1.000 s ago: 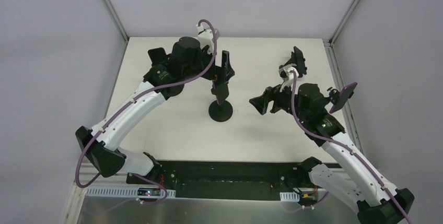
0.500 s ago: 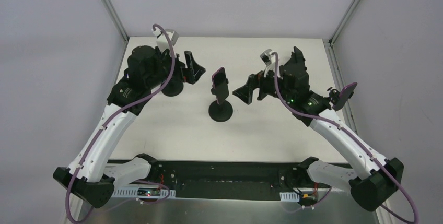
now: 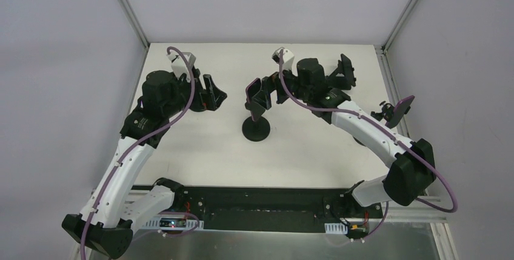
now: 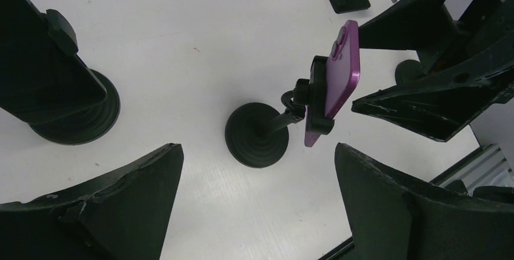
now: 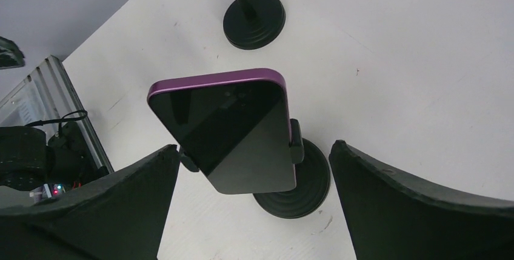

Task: Remove the phone from the phone stand
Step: Pick up the phone stand with the phone at the center of the board.

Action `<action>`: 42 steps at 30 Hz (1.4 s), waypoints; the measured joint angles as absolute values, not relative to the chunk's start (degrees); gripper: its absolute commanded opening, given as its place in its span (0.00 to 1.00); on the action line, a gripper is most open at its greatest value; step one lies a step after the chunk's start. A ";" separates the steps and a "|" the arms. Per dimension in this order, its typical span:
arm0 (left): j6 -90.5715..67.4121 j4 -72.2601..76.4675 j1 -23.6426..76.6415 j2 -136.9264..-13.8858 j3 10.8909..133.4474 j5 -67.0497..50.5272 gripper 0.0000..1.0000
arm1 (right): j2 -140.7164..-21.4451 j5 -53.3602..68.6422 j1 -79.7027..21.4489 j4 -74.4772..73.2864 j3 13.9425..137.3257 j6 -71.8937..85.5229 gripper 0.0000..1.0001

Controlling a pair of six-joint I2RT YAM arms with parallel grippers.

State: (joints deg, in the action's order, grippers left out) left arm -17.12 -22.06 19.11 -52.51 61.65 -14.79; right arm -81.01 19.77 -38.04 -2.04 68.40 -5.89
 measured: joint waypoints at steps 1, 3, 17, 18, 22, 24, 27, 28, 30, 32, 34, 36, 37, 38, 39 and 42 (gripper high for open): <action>-17.12 -22.00 19.00 -52.34 61.60 -14.90 0.99 | -81.65 19.77 -38.17 -1.87 68.62 -6.35 0.99; -17.12 -21.87 18.65 -52.07 61.49 -15.05 0.99 | -82.50 19.84 -38.44 -1.65 68.99 -7.09 0.99; -17.12 -21.80 17.50 -52.05 60.97 -16.05 0.99 | -85.38 20.53 -41.41 1.08 71.18 -10.57 0.99; -17.12 -21.78 17.41 -52.05 60.95 -16.05 0.99 | -85.91 20.34 -41.56 1.15 71.46 -10.74 0.99; -17.12 -21.80 17.12 -52.05 60.90 -16.05 0.99 | -87.59 19.22 -41.98 1.28 71.79 -11.51 0.96; -17.12 -21.78 17.12 -52.05 60.88 -16.08 0.99 | -88.09 18.52 -42.13 1.28 71.79 -11.77 0.91; -17.12 -21.76 17.08 -52.07 60.69 -16.08 0.99 | -88.66 17.15 -42.26 1.54 71.79 -12.08 0.75; -17.12 -21.76 16.93 -52.07 60.58 -16.10 0.99 | -88.77 16.91 -42.28 1.78 71.79 -12.01 0.62; -17.12 -21.76 16.75 -52.10 60.36 -16.10 0.99 | -88.79 16.43 -42.46 2.24 71.79 -12.01 0.42; -17.12 -21.78 16.40 -52.10 60.14 -16.10 0.99 | -88.79 15.88 -42.59 2.39 71.79 -12.05 0.14; -17.10 -21.80 16.40 -52.12 60.03 -16.10 0.99 | -88.77 16.01 -42.65 2.35 71.79 -12.47 0.00; -17.10 -21.78 16.38 -52.12 60.01 -16.12 0.98 | -88.64 16.49 -42.65 2.31 71.77 -13.19 0.00; -17.10 -21.78 16.38 -52.12 60.01 -16.25 0.98 | -88.38 16.73 -42.65 2.09 71.66 -13.82 0.00; -17.10 -21.78 16.38 -52.14 60.01 -16.38 0.98 | -87.94 17.08 -42.59 1.63 71.46 -14.46 0.00; -17.10 -21.78 16.38 -52.16 60.01 -16.53 0.98 | -87.31 17.76 -42.46 0.80 71.33 -15.16 0.00; -17.06 -21.78 16.38 -52.18 59.99 -17.19 0.98 | -84.55 21.30 -41.43 -2.96 71.22 -17.32 0.00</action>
